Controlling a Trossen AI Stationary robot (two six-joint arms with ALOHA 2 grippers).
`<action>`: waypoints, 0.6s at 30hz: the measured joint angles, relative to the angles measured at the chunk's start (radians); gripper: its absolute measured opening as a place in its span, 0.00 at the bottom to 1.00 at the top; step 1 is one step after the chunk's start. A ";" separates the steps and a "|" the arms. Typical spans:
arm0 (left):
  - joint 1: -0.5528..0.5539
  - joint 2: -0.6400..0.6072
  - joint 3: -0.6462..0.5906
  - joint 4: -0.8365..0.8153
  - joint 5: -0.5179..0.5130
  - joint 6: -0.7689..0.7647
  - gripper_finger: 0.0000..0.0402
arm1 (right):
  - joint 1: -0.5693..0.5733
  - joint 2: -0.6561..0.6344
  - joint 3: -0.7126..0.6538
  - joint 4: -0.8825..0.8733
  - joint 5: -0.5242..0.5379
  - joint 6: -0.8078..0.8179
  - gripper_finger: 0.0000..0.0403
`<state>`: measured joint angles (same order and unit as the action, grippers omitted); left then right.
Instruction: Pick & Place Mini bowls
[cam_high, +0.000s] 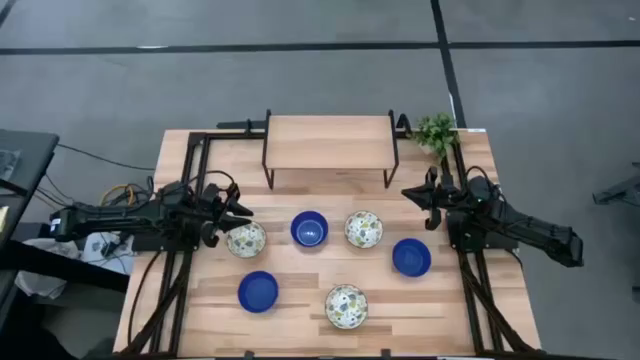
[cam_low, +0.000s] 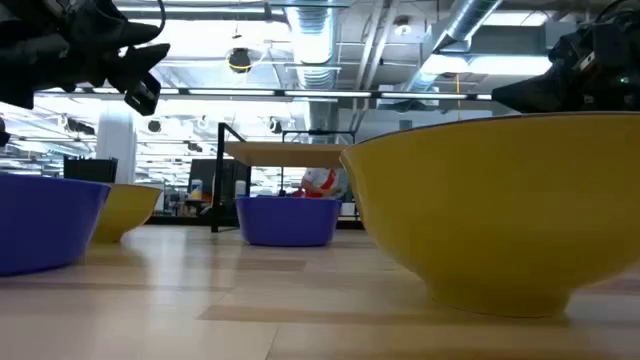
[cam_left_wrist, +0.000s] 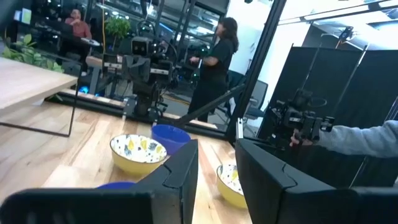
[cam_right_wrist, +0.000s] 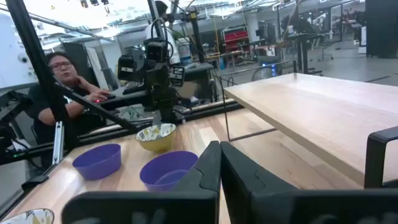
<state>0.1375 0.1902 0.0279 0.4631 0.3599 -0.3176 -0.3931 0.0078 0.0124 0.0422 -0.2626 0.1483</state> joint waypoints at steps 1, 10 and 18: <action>0.000 0.000 0.000 0.001 0.000 0.000 0.26 | 0.000 0.000 0.000 0.000 0.000 0.000 0.00; 0.000 0.000 0.000 0.002 0.000 0.000 0.26 | 0.000 0.000 0.000 -0.001 0.000 -0.053 0.00; 0.000 0.001 0.000 0.007 0.000 -0.027 0.26 | 0.000 0.000 0.000 -0.002 0.000 -0.052 0.00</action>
<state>0.1375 0.1909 0.0280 0.4698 0.3599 -0.3447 -0.3931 0.0082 0.0124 0.0399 -0.2623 0.0963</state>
